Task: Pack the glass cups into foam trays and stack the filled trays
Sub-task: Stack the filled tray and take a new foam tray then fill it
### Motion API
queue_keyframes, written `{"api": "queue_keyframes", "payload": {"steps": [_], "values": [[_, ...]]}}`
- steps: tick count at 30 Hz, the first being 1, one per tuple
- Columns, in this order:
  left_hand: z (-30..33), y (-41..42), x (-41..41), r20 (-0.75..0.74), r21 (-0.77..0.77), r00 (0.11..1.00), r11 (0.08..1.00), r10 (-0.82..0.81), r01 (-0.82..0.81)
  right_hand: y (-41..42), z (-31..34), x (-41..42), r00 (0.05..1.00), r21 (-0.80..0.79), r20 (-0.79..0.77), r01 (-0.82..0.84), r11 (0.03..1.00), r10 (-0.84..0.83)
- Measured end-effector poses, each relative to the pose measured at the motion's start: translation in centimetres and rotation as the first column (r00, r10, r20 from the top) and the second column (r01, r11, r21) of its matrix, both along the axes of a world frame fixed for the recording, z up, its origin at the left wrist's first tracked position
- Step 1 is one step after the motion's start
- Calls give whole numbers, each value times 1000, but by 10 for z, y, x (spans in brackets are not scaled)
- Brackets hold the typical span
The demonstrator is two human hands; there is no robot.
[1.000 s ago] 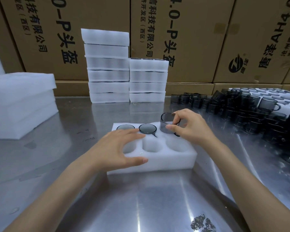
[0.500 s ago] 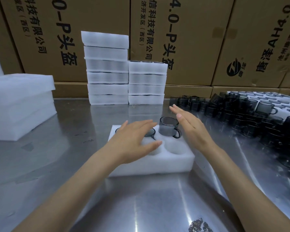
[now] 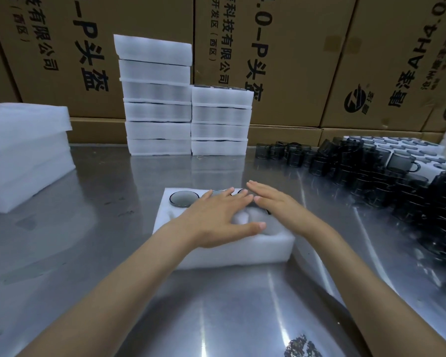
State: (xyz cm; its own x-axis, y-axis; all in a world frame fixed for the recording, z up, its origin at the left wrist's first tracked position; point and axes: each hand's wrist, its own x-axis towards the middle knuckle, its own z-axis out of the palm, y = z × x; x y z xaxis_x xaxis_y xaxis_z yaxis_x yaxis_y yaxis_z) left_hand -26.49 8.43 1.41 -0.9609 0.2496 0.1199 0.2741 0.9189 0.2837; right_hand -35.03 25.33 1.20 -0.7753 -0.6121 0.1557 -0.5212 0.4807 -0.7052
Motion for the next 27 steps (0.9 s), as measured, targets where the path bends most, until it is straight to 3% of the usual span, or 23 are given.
{"api": "queue_keyframes", "payload": {"steps": [5,9,12,15,17,19,21,22,25,27], "values": [[3,4,-3,24,-19,1000,1000,13,-13,2,-1,-4,999,130,4,-35,991,35],[-1,10,1,-31,-54,999,998,43,-45,2,-10,-3,1000,31,16,-2,1000,2],[-3,13,7,-170,-42,983,996,75,-83,2,-20,-1,995,-244,76,86,966,-70],[1,12,22,-409,35,907,995,100,-94,14,-32,-14,935,-241,-50,330,913,-351],[1,10,35,-532,-27,846,998,27,-49,29,-40,-27,827,-257,-9,541,801,-562],[-8,4,49,-594,-155,802,987,-72,-27,46,-42,-42,672,-364,147,719,592,-726],[-18,-10,62,-594,-244,795,969,-123,-32,61,-39,-58,537,-430,285,812,396,-794],[-21,-20,68,-585,-258,800,966,-134,-26,68,-38,-66,496,-433,313,833,343,-810],[-23,-56,79,-563,-147,823,989,-70,-17,79,-36,-82,420,-362,270,878,313,-866],[-23,-78,79,-547,45,834,997,77,-63,86,-35,-90,375,-311,235,903,296,-897]]}}
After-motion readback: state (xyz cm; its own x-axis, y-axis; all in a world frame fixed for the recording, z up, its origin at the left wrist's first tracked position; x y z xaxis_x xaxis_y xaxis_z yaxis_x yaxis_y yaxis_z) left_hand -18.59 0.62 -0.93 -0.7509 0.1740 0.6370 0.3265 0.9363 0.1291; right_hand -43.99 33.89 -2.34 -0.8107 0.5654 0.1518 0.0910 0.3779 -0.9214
